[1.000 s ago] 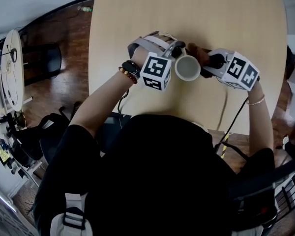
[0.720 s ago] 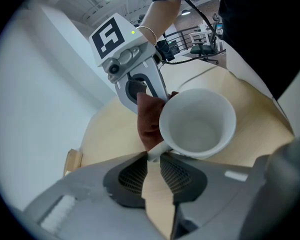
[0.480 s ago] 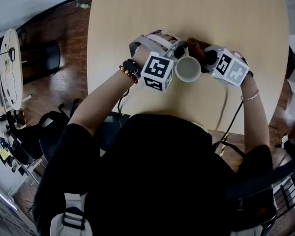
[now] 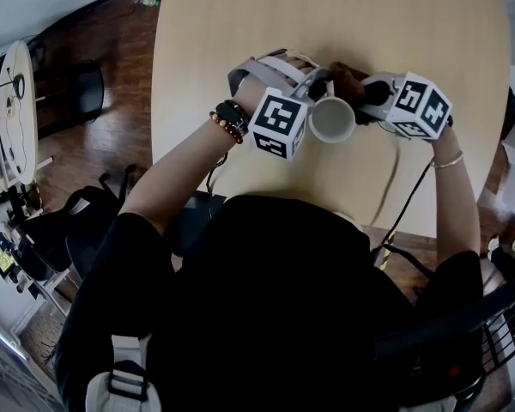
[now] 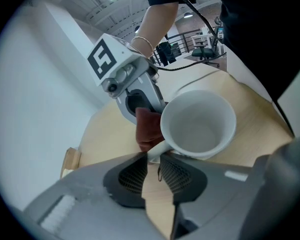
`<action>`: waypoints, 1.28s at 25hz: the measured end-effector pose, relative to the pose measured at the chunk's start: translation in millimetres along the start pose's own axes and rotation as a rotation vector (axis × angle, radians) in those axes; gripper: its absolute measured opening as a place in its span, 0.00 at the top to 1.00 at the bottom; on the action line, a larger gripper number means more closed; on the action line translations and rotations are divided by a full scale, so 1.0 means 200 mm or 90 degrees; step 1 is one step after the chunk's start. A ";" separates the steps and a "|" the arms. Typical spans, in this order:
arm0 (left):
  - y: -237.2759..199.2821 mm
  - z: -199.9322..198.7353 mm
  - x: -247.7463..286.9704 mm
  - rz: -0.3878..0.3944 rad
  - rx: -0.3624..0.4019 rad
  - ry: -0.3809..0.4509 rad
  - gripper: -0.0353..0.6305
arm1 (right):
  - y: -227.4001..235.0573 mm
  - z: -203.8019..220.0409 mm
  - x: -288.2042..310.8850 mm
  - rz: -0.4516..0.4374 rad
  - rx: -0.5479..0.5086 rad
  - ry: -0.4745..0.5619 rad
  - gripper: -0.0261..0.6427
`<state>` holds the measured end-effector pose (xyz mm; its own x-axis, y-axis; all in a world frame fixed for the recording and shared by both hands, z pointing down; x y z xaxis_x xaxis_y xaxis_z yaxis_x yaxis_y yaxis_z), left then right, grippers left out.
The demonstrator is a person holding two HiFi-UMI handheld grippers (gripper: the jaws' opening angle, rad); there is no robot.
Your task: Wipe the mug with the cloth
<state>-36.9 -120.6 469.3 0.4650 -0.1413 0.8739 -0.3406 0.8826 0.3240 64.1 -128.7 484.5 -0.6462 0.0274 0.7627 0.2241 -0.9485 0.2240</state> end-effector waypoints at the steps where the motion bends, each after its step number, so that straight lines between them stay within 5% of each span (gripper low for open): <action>1: 0.00 0.00 0.00 0.000 -0.002 0.001 0.83 | 0.01 -0.04 -0.03 -0.012 0.011 0.023 0.88; 11: 0.00 -0.01 0.00 0.002 -0.009 0.011 0.83 | 0.03 -0.17 -0.03 -0.047 0.027 0.051 0.88; 23: 0.01 0.00 -0.01 0.000 -0.024 0.027 0.83 | 0.05 -0.08 0.20 0.015 -0.013 -0.115 0.88; 32: 0.05 0.05 -0.04 -0.016 -0.076 0.042 0.83 | 0.00 -0.07 -0.09 0.106 0.103 -0.005 0.88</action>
<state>-52.4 -114.6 468.8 0.5268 -0.1379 0.8387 -0.2301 0.9268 0.2968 66.1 -133.2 461.8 -0.5855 -0.1217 0.8015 0.4413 -0.8772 0.1893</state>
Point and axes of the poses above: the fingertips, and each gripper's own axes: x forward along the fingers, y to its right, z out of its underside, the point moved 6 cm from there along -x, backward along the fingers, and after that the axes turned 12 degrees about z, right-handed, at the moved point
